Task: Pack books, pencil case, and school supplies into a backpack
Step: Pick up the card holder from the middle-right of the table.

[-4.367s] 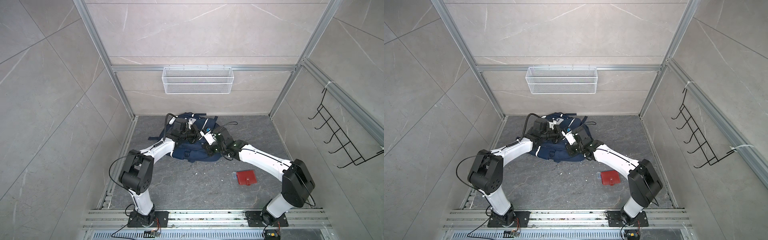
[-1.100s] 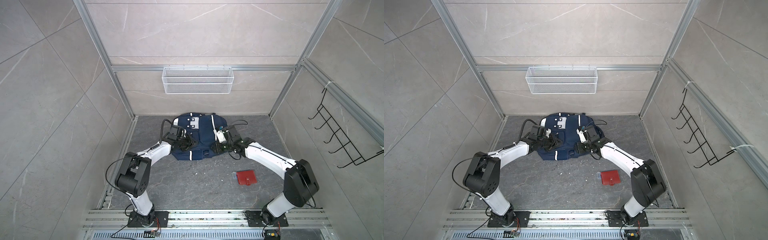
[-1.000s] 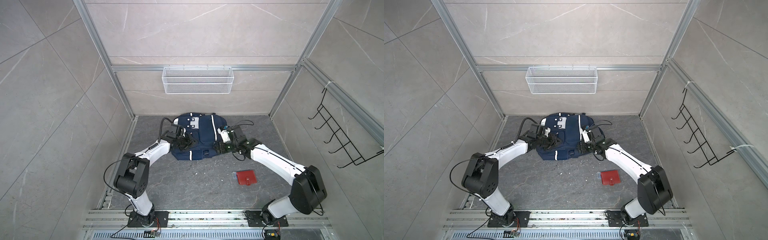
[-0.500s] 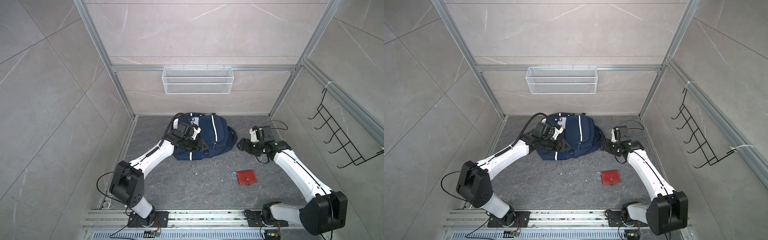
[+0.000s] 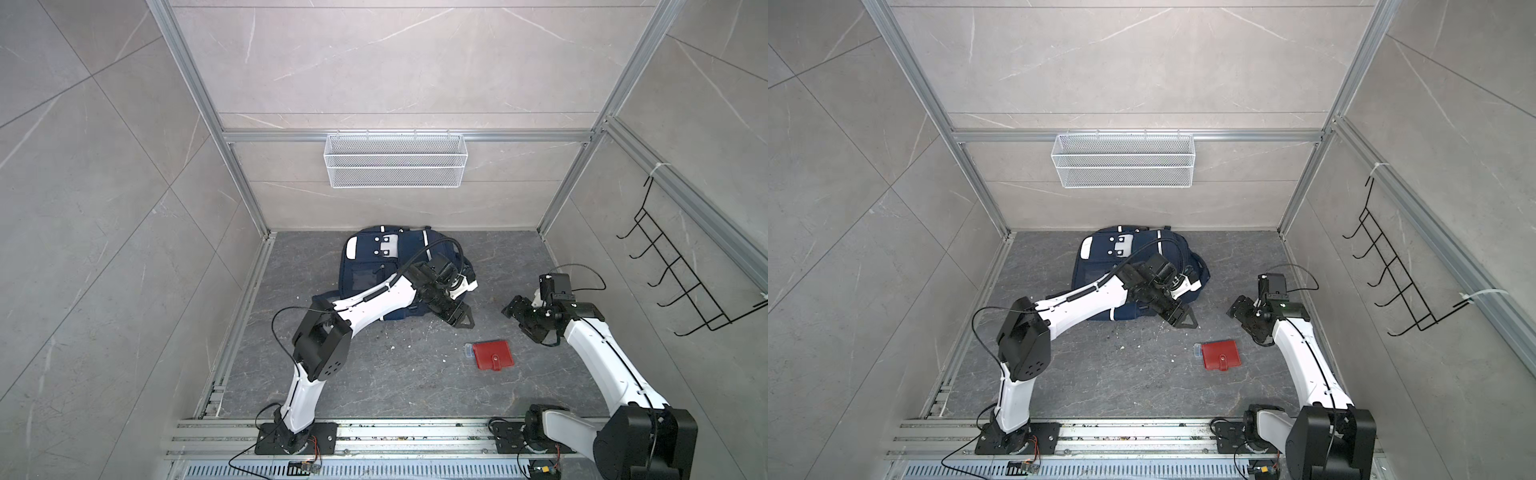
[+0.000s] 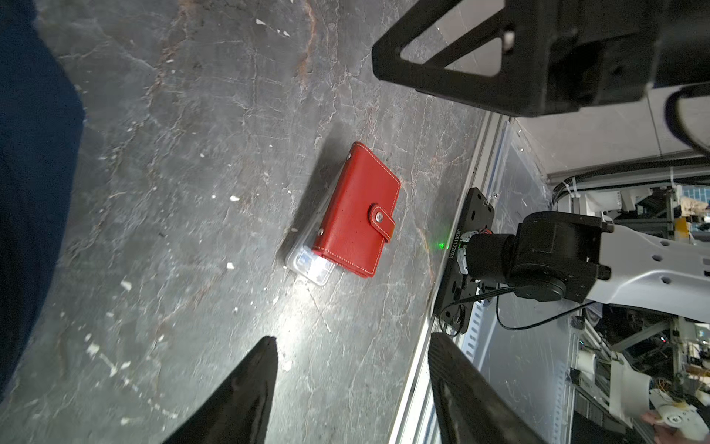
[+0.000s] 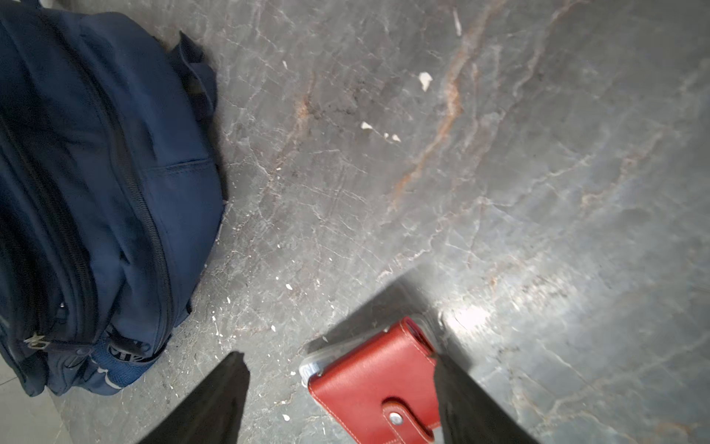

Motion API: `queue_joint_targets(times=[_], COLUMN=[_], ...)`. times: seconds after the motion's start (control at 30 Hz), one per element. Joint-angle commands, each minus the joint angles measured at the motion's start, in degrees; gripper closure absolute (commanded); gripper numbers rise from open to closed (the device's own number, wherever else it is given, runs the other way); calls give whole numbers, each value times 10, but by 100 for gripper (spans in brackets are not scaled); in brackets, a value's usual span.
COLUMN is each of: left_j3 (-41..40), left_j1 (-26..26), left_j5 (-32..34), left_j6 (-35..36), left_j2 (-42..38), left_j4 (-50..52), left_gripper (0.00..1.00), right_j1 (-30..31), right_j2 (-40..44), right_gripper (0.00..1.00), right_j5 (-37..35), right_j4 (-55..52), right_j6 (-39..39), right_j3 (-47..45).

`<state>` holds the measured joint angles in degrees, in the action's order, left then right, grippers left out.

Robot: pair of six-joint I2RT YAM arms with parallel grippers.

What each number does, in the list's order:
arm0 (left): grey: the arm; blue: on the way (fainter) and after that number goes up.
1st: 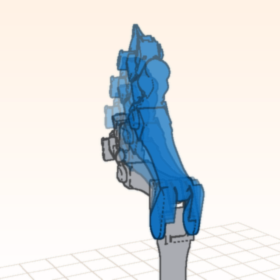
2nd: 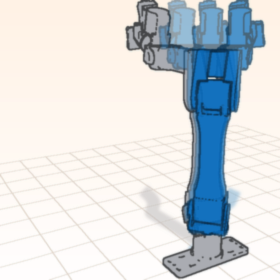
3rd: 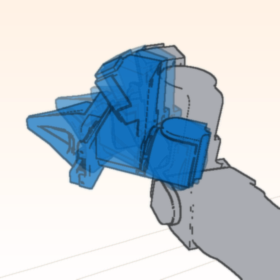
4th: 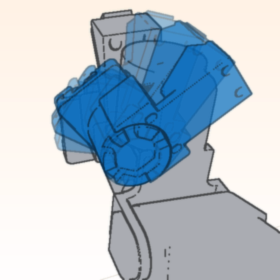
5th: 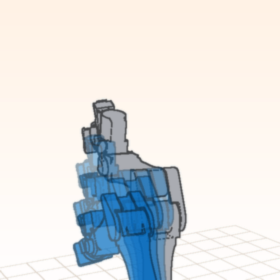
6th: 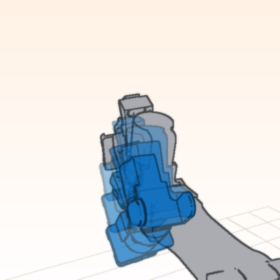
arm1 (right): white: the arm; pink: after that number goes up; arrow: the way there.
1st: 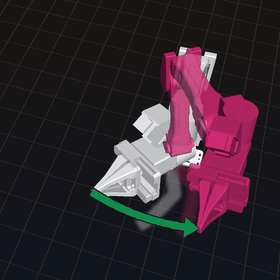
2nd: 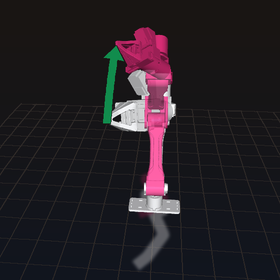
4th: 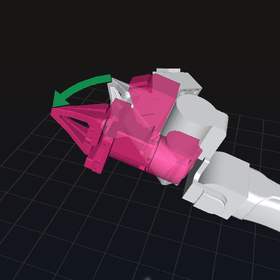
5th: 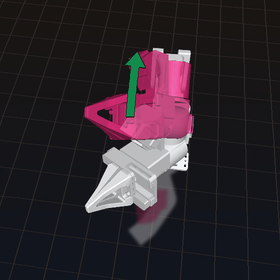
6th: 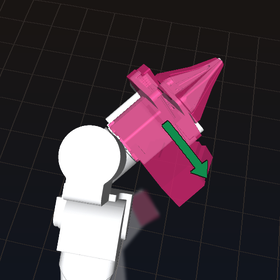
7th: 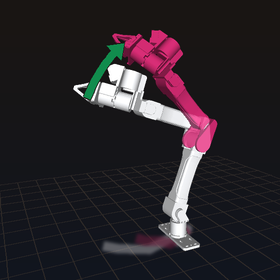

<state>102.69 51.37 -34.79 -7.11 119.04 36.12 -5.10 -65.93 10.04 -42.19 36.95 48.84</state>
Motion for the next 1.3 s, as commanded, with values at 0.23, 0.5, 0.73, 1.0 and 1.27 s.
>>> queue_joint_targets(times=[0.23,0.5,0.73,1.0,1.27], left_j3=[132,138,146,144,149], left_j1=[34,61,76,82,82], left_j5=[-24,-11,5,20,-38], left_j6=[16,22,43,48,15], left_j2=[124,177,198,205,210], left_j4=[17,4,12,12,-20], left_gripper=[34,35,39,49,54], right_j1=[-54,-64,-64,-65,-64], right_j2=[47,51,27,-2,-7], right_gripper=[22,22,22,25,31], right_j5=[28,61,89,107,118], right_j4=[-13,1,42,99,128], right_j6=[66,65,72,90,105], right_j3=[-108,-150,-191,-218,-238])
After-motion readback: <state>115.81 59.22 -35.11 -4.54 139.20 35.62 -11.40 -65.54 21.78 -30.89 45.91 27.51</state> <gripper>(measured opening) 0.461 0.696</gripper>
